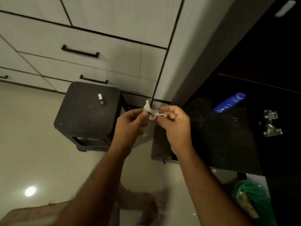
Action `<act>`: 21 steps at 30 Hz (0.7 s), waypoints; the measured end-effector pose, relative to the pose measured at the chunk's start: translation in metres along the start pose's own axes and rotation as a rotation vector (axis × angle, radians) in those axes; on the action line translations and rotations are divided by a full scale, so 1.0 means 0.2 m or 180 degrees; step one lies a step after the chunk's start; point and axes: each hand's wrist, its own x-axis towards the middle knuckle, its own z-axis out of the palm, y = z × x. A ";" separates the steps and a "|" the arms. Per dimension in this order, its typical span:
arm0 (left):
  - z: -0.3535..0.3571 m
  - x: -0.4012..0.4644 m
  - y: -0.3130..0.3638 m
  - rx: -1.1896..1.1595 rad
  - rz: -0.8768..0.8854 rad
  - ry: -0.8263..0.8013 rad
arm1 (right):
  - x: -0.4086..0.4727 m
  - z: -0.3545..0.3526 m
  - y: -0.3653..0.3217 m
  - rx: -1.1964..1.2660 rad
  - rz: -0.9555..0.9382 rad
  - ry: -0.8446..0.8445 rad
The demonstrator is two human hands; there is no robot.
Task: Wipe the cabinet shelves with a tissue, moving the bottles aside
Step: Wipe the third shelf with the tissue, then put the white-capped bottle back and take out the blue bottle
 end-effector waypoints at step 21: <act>-1.19 0.80 -0.59 0.0673 -0.1026 0.0799 | 0.42 1.31 0.65 -0.1145 0.1034 -0.0581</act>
